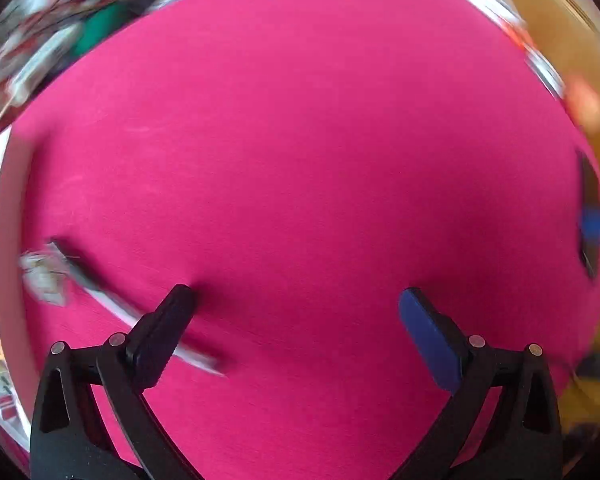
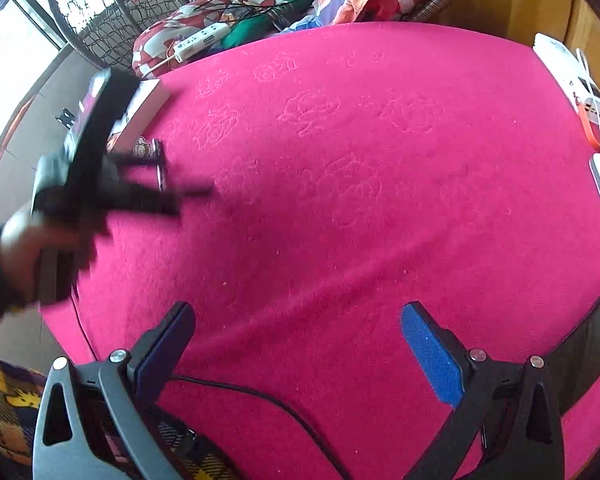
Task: Organize rigid objects
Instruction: 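Move the left tool to the clear cat badge and grasp it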
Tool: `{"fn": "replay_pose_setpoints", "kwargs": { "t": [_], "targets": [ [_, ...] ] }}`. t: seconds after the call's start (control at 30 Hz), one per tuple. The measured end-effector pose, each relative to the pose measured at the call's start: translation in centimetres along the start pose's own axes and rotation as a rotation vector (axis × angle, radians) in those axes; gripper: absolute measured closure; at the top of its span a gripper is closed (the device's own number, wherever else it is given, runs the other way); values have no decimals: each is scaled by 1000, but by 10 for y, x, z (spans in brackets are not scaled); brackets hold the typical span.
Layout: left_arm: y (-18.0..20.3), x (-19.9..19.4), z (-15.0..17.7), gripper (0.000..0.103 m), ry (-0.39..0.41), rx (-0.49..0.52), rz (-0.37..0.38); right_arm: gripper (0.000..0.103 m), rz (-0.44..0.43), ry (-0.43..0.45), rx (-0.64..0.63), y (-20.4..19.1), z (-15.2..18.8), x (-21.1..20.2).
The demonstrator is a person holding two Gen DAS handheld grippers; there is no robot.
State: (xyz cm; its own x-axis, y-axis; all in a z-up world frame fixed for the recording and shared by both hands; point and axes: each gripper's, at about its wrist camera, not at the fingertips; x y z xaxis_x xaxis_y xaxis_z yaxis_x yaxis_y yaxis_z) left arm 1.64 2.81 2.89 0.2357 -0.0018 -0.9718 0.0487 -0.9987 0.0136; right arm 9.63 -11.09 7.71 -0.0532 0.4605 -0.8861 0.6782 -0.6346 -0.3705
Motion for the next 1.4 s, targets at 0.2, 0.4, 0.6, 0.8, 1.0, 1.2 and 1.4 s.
{"fn": "replay_pose_setpoints", "kwargs": {
  "t": [0.2, 0.4, 0.6, 0.8, 1.0, 1.2, 1.4],
  "targets": [
    [14, -36, 25, 0, 123, 26, -72, 0, -11, 25, -47, -13, -6, 2],
    [-102, -60, 66, 4, 131, -419, -211, 0, -15, 37, -47, -14, -4, 1],
    [-163, -26, 104, 34, 79, -719, -82, 0, -12, 30, -29, -12, -1, -1],
    [-179, -21, 109, 37, 80, -761, -155, 0, 7, 18, -5, -4, 0, 1],
    [-192, -24, 99, 49, 42, -739, -246, 0, 10, 23, 17, 3, 2, -1],
    [-185, -19, 70, 49, 44, -664, -285, 0, 6, 13, 39, 9, 2, 0],
    [-182, -22, 64, 73, 61, -587, -266, 0, 27, 13, 1, 2, 2, -2]
  ]
}}
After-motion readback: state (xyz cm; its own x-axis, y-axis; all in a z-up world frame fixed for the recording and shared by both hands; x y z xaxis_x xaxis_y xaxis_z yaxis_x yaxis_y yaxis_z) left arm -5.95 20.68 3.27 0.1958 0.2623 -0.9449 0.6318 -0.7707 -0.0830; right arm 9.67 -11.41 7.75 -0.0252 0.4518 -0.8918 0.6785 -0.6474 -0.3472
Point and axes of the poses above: each gripper's, at about its wrist camera, not at the fingertips, and x roughly the way its jaws point, y to its right, z to its underside, and after that the axes turned 15 degrees about x, right-handed
